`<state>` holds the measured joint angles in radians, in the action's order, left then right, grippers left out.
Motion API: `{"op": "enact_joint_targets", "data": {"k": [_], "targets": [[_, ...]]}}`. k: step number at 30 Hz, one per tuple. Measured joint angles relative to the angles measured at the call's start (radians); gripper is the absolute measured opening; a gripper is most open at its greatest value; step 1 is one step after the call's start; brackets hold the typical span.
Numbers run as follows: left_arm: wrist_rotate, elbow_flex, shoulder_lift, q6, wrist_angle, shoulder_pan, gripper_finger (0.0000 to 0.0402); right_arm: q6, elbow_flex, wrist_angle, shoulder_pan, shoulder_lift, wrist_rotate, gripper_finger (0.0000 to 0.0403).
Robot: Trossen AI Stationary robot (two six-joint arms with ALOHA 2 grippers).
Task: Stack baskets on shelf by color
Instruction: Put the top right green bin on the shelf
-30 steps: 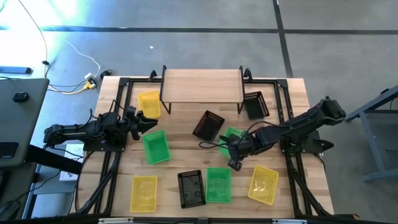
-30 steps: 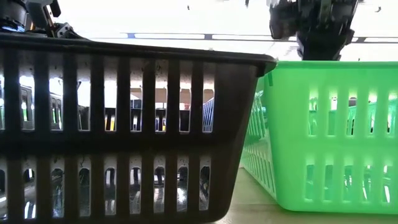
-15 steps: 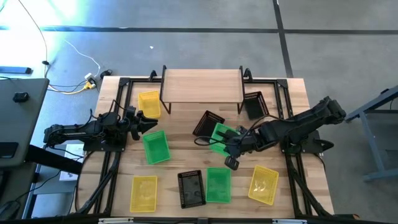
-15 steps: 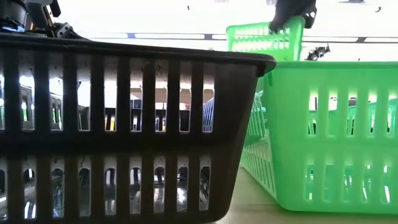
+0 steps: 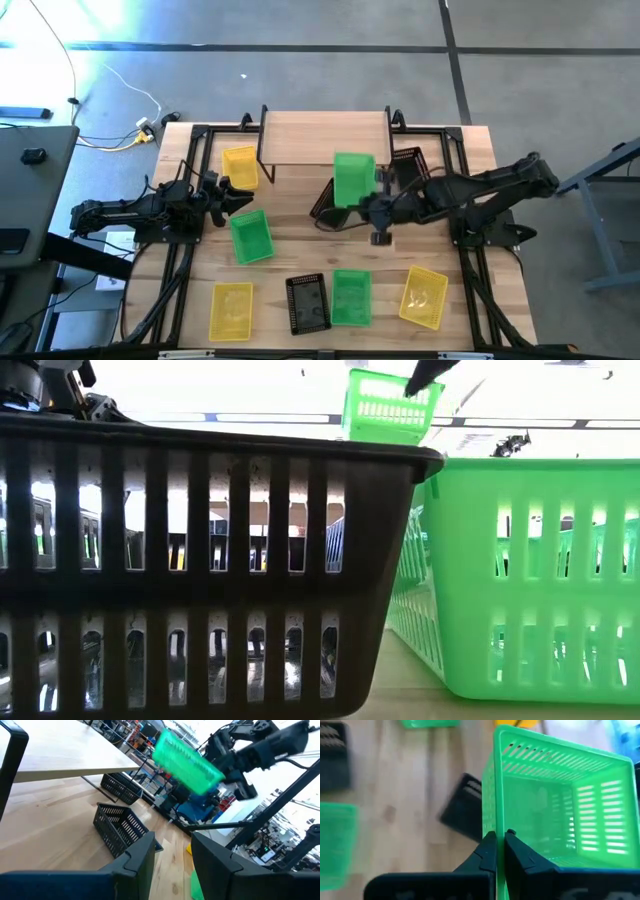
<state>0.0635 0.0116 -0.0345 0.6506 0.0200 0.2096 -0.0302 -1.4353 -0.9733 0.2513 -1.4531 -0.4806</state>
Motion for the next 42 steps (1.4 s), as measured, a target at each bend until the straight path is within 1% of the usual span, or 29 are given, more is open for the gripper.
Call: {"op": "enact_joint_targets", "data": {"k": [8,15,18,22,28,32,38,42], "targets": [[0.0,0.0,0.0,0.0,0.0,0.0,0.0117,0.219,0.0,-0.016,-0.09,0.087,-0.088,0.0],[0.001,0.0,0.0,0.001,0.0,0.0,0.0117,0.344,0.011,-0.017,-0.169,0.186,-0.114,0.0],[0.008,0.0,0.0,0.024,0.0,0.0,0.0117,0.356,0.032,-0.026,-0.215,0.234,-0.113,0.0],[0.012,0.0,0.0,0.029,0.0,0.0,0.0117,0.381,0.113,0.02,-0.279,0.316,-0.063,0.0],[0.021,0.0,0.0,0.069,0.0,0.0,0.0117,0.468,0.291,0.196,-0.348,0.396,0.062,0.0],[0.023,0.0,0.0,0.079,0.0,0.0,0.0117,0.482,0.336,0.253,-0.367,0.387,0.119,0.0],[0.023,0.0,0.0,0.079,0.001,0.0,0.0117,0.515,0.339,0.274,-0.384,0.327,0.122,0.0],[0.023,0.0,0.0,0.079,0.001,0.0,0.0117,0.529,0.339,0.287,-0.42,0.268,0.118,0.0]]}}
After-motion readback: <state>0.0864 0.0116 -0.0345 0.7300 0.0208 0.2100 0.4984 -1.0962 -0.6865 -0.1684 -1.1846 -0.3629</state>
